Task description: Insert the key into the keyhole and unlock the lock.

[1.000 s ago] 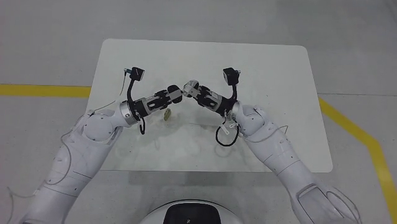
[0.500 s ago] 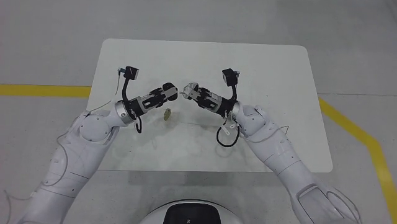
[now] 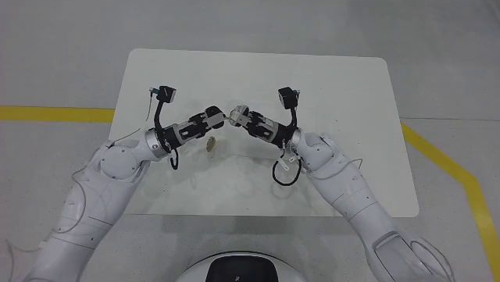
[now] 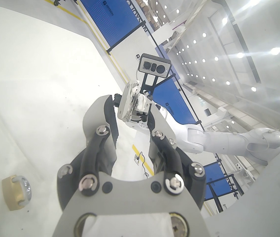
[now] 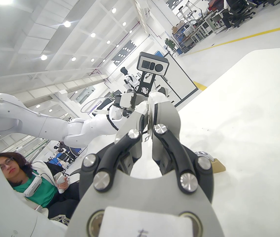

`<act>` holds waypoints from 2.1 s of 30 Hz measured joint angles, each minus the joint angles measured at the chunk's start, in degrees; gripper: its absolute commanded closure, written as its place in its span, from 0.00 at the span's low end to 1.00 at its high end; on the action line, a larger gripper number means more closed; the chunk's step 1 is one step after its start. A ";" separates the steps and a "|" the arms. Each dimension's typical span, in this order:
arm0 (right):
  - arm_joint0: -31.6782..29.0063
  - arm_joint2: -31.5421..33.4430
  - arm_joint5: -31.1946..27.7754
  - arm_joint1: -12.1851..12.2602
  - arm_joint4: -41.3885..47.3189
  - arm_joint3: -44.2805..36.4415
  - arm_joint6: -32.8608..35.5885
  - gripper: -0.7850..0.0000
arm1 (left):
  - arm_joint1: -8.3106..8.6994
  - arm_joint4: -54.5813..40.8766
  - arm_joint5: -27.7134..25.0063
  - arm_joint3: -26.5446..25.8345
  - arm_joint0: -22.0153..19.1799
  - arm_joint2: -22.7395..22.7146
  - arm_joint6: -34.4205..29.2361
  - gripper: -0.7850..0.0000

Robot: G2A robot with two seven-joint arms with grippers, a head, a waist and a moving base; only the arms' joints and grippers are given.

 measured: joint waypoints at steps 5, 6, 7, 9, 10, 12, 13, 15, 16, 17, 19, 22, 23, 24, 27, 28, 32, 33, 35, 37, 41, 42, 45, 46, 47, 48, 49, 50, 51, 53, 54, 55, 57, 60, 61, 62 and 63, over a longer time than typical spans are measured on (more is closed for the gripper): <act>0.19 -0.59 0.00 -0.28 1.01 0.21 1.28 1.00 | -0.06 0.43 -0.12 -0.17 0.06 0.33 -0.01 0.80; 0.29 -0.77 0.00 -0.35 1.23 0.33 1.61 1.00 | -0.07 0.54 -0.10 -0.21 0.05 0.39 0.02 0.81; 0.42 -0.93 0.00 -0.43 1.45 0.49 1.92 1.00 | -0.08 0.61 -0.07 -0.26 0.05 0.42 0.07 0.83; 0.75 -1.11 0.00 -0.57 1.91 0.91 2.45 1.00 | -0.08 0.78 -0.02 -0.34 0.06 0.46 0.10 0.85; 0.90 -1.12 0.00 -0.64 2.12 1.14 2.60 1.00 | -0.08 0.90 0.01 -0.37 0.06 0.47 0.10 0.86; 1.04 -1.04 0.00 -0.71 2.41 1.43 2.72 1.00 | -0.08 1.17 0.09 -0.42 0.08 0.49 0.18 0.88; 1.10 -0.97 0.00 -0.75 2.52 1.57 2.80 1.00 | -0.09 1.44 0.15 -0.46 0.10 0.53 0.31 0.92; 1.15 -0.87 0.00 -0.80 2.57 1.71 2.93 1.00 | -0.10 1.89 0.19 -0.55 0.16 0.57 0.61 1.00; 1.15 -0.82 0.00 -0.83 2.59 1.75 3.02 1.00 | -0.11 2.19 0.20 -0.62 0.20 0.59 0.82 1.00; 1.15 -0.78 0.00 -0.86 2.61 1.76 3.08 1.00 | -0.11 2.33 0.21 -0.67 0.24 0.60 0.95 1.00; 1.13 -0.71 0.00 -0.91 2.71 1.82 3.30 1.00 | -0.12 2.55 0.30 -0.76 0.29 0.59 1.16 1.00; 1.12 -0.55 0.00 -0.96 2.91 2.00 3.61 1.00 | -0.12 2.79 0.36 -0.82 0.37 0.48 1.48 1.00; 1.10 -0.48 0.00 -0.98 2.98 2.05 3.66 1.00 | -0.11 2.99 0.41 -0.83 0.41 0.41 1.68 1.00; 1.08 -0.41 0.00 -0.99 3.05 2.10 3.69 1.00 | -0.10 3.28 0.49 -0.85 0.45 0.33 1.91 1.00; 0.96 -0.02 0.00 -1.01 3.48 2.24 3.64 0.18 | -0.07 4.73 0.78 -1.08 0.64 0.01 3.13 1.00; 0.91 0.12 0.00 -1.00 3.60 2.26 3.72 0.20 | -0.06 5.27 0.86 -1.25 0.79 -0.07 3.64 1.00; 0.66 0.70 0.00 -0.92 4.07 2.14 4.20 0.57 | -0.01 6.09 0.91 -1.43 1.17 -0.52 4.65 1.00; 0.56 0.85 0.00 -0.88 4.27 2.06 4.34 0.62 | 0.01 6.12 0.90 -1.36 1.20 -0.64 4.71 1.00; 0.31 1.13 0.00 -0.80 4.81 1.92 4.87 0.63 | 0.05 5.96 0.78 -1.07 1.23 -0.91 4.77 1.00; 0.20 1.16 0.00 -0.76 5.45 2.10 5.89 0.61 | 0.07 5.65 0.69 -0.79 1.22 -1.09 4.73 1.00; 0.51 0.81 0.00 -0.86 6.91 2.81 8.01 0.62 | 0.09 5.47 0.63 -0.56 1.11 -1.15 4.40 1.00; 0.62 0.72 0.00 -0.89 7.19 2.99 8.48 0.62 | 0.09 5.56 0.66 -0.53 1.06 -1.13 4.27 1.00; 0.94 0.32 0.00 -1.05 8.15 3.60 9.98 0.66 | 0.10 5.46 0.74 -0.31 0.68 -0.92 3.16 1.00; 1.08 0.18 0.00 -1.11 8.56 3.85 10.50 0.71 | 0.12 5.46 0.74 -0.18 0.51 -0.88 2.76 1.00; 1.19 0.09 0.00 -1.16 8.83 4.04 10.84 0.82 | 0.12 5.51 0.75 -0.11 0.42 -0.83 2.53 1.00; 1.30 0.03 0.00 -1.22 9.08 4.23 11.13 0.89 | 0.12 5.55 0.77 -0.05 0.36 -0.78 2.43 1.00; 1.46 -0.03 0.00 -1.28 9.30 4.51 11.43 0.95 | 0.11 5.64 0.79 0.03 0.34 -0.70 2.44 1.00; 1.57 -0.07 0.00 -1.33 9.38 4.74 11.62 0.98 | 0.09 5.71 0.82 0.07 0.34 -0.62 2.52 1.00; 1.68 -0.11 0.00 -1.39 9.43 4.94 11.77 1.00 | 0.07 5.80 0.84 0.11 0.34 -0.54 2.61 1.00; 1.88 -0.20 0.00 -1.51 9.48 5.39 12.03 1.00 | 0.03 6.11 0.85 0.18 0.30 -0.35 2.76 1.00; 1.95 -0.24 0.00 -1.57 9.52 5.56 12.12 1.00 | 0.02 6.24 0.89 0.21 0.26 -0.29 2.80 1.00; 2.04 -0.27 0.00 -1.64 9.57 5.78 12.21 1.00 | 0.01 6.37 0.93 0.23 0.21 -0.23 2.81 1.00; 2.15 -0.28 0.00 -1.73 9.61 6.12 12.25 1.00 | 0.00 6.49 0.96 0.27 0.14 -0.19 2.82 1.00; 2.31 -0.34 0.00 -1.87 9.57 6.49 12.44 1.00 | 0.00 6.72 1.01 0.30 0.08 -0.18 2.87 1.00; 2.37 -0.38 0.00 -1.92 9.50 6.64 12.60 1.00 | 0.00 6.80 1.04 0.29 0.07 -0.18 2.90 0.98; 2.42 -0.42 0.00 -1.96 9.45 6.76 12.74 1.00 | 0.01 6.83 1.06 0.27 0.07 -0.18 2.93 0.62; 2.48 -0.46 0.00 -2.00 9.39 6.88 12.90 1.00 | 0.01 6.86 1.08 0.26 0.08 -0.19 2.96 0.00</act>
